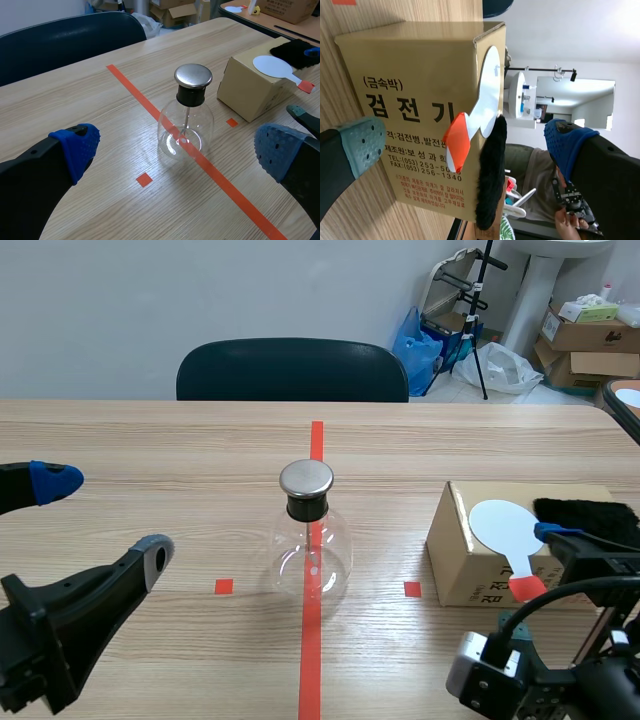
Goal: Do the electroscope experiment
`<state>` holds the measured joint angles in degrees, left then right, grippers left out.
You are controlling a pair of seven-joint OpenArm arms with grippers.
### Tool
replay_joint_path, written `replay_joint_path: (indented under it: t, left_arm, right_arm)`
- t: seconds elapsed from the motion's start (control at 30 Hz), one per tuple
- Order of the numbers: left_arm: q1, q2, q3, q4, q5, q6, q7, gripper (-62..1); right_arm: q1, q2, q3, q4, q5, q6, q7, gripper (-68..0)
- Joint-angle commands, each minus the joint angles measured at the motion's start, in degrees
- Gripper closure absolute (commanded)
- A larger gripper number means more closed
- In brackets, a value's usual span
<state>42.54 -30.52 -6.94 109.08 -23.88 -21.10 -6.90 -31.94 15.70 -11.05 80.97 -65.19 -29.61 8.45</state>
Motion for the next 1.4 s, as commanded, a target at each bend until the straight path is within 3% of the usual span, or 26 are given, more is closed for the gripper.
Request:
replay_joint_path:
  t: [0.0,0.6,0.83,1.0,1.23,1.37]
  left_arm:
    - [0.28,-0.13,-0.04,1.16,-0.35,-0.11,-0.79,-62.3]
    - [0.28,-0.13,-0.04,1.16,-0.35,-0.11,-0.81,-62.3]
    - [0.28,-0.13,-0.04,1.16,-0.35,-0.11,-0.81,-62.3]
    - [0.28,-0.13,-0.04,1.16,-0.35,-0.11,-0.81,-62.3]
    - [0.28,-0.13,-0.04,1.16,-0.35,-0.11,-0.79,-62.3]
    - [0.28,-0.13,-0.04,1.16,-0.35,-0.11,-0.79,-62.3]
  right_arm:
    - [0.63,0.15,0.11,0.7,-0.22,-0.85,-0.17,-67.9]
    - [0.66,0.15,0.11,0.7,-0.83,-0.85,-0.02,-66.6]
    - [0.66,0.15,0.11,0.7,-0.83,-0.85,-0.24,-51.2]
    - [0.66,0.15,0.11,0.7,-1.05,-0.85,-0.33,-49.2]
    - [0.66,0.15,0.11,0.7,-1.29,-0.85,-0.85,-20.2]
    - [0.66,0.15,0.11,0.7,-1.29,-0.85,-0.85,-14.0]
